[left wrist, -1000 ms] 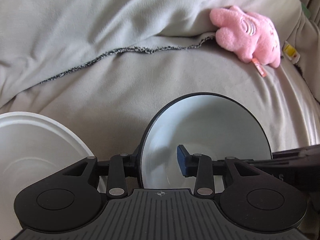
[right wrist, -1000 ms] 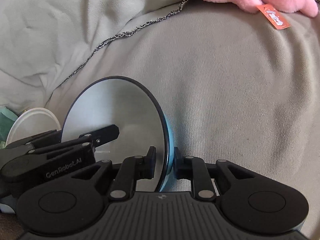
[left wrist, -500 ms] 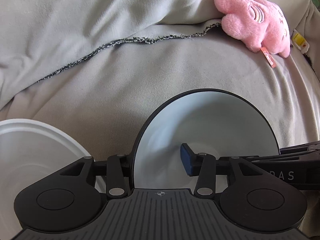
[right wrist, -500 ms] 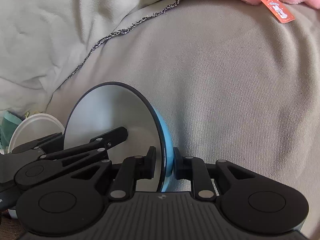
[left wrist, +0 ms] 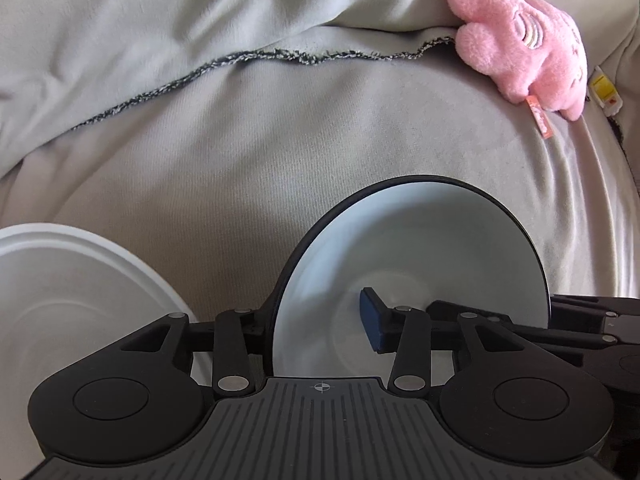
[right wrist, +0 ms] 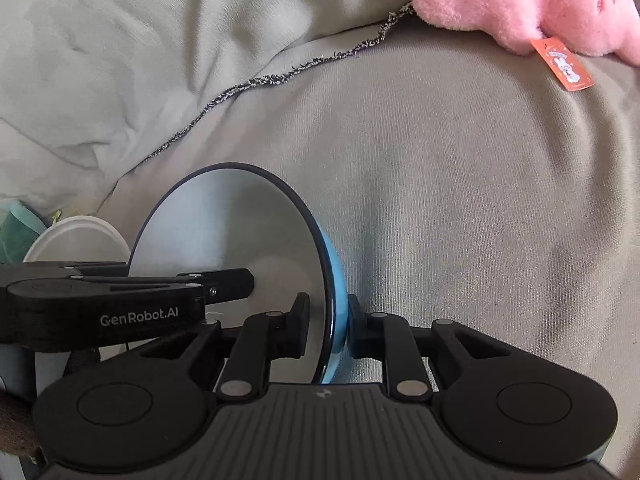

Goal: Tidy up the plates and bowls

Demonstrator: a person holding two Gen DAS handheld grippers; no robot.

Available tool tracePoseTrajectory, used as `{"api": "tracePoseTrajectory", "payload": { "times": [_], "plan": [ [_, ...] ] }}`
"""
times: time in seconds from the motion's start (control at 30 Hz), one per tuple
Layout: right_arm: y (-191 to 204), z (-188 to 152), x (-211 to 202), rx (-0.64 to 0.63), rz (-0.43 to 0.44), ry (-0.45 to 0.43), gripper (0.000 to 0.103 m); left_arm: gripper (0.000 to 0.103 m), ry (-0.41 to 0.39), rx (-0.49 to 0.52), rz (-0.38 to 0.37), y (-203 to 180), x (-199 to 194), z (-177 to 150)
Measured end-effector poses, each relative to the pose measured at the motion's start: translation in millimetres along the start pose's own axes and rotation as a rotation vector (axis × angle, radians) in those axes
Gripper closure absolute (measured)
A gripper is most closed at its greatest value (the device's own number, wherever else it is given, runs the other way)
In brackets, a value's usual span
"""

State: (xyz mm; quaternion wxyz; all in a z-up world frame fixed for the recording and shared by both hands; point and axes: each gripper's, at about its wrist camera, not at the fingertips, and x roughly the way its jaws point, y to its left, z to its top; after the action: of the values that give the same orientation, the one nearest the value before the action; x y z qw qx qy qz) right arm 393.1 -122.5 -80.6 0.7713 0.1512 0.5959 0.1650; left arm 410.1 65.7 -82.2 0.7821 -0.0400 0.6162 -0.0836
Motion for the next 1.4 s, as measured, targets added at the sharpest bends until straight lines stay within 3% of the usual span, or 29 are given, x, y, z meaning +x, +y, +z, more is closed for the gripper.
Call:
{"api": "tracePoseTrajectory", "payload": {
  "times": [0.4, 0.63, 0.9, 1.07, 1.4],
  "plan": [
    [10.0, -17.4, -99.0, -0.043, 0.079, -0.143, 0.085, 0.059, -0.166, 0.080, -0.057, -23.0, -93.2, -21.1],
    [-22.5, -56.4, -133.7, -0.026, 0.067, -0.125, 0.085, 0.060, -0.176, 0.177, -0.027, -81.6, -126.8, -45.2],
    [-71.3, -115.3, -142.7, -0.027, 0.014, -0.077, 0.085, 0.065, -0.028, 0.241, -0.042, -131.9, -95.3, -100.1],
    [-85.5, -129.0, -131.6, -0.027, 0.008, -0.075, 0.085, 0.075, 0.046, 0.253, -0.005, -140.7, -65.8, -118.4],
    [-97.5, -132.5, -116.5, -0.024, 0.022, -0.092, 0.085, 0.078, 0.054, 0.285, 0.025, -142.5, -51.6, -119.5]
  ]
}}
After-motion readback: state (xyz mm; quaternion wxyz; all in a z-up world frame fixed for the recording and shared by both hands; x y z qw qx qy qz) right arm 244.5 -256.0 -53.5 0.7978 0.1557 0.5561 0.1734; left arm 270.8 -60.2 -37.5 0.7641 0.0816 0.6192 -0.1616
